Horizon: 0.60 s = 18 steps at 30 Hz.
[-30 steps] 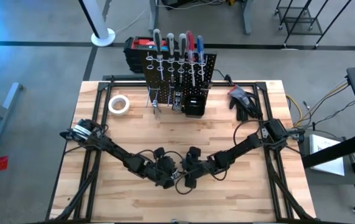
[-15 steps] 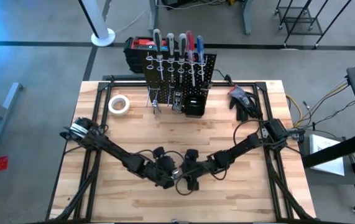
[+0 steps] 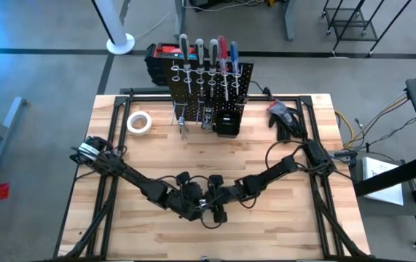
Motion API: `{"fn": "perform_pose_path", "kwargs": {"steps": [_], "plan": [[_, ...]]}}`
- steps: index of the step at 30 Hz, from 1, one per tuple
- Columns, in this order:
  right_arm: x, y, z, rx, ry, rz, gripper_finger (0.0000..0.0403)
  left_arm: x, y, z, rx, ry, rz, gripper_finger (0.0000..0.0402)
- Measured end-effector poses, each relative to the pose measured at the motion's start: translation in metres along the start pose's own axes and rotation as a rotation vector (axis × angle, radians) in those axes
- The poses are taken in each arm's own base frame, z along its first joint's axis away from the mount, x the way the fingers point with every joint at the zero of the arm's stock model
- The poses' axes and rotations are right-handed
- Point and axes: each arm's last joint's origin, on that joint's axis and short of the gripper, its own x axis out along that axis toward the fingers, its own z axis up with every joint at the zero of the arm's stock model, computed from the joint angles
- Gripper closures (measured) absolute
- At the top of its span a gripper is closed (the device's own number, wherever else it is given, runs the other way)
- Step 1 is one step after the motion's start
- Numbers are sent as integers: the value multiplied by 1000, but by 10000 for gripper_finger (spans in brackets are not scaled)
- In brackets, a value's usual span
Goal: Hang tools onto peg board
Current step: Put the socket wrench into the bin on the peg board
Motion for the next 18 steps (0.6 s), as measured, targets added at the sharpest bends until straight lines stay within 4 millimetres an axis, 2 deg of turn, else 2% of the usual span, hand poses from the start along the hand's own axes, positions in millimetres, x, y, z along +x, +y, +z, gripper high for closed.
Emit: {"fn": "perform_pose_path", "kwargs": {"steps": [4,12,18], "plan": [[-2,0,0,3,14,-2,282,0,0,-1,3,5,4,287],[-3,0,0,4,15,-7,282,0,1,-1,6,6,11,287],[-15,0,7,2,10,-10,282,0,1,-1,10,10,17,287]]}}
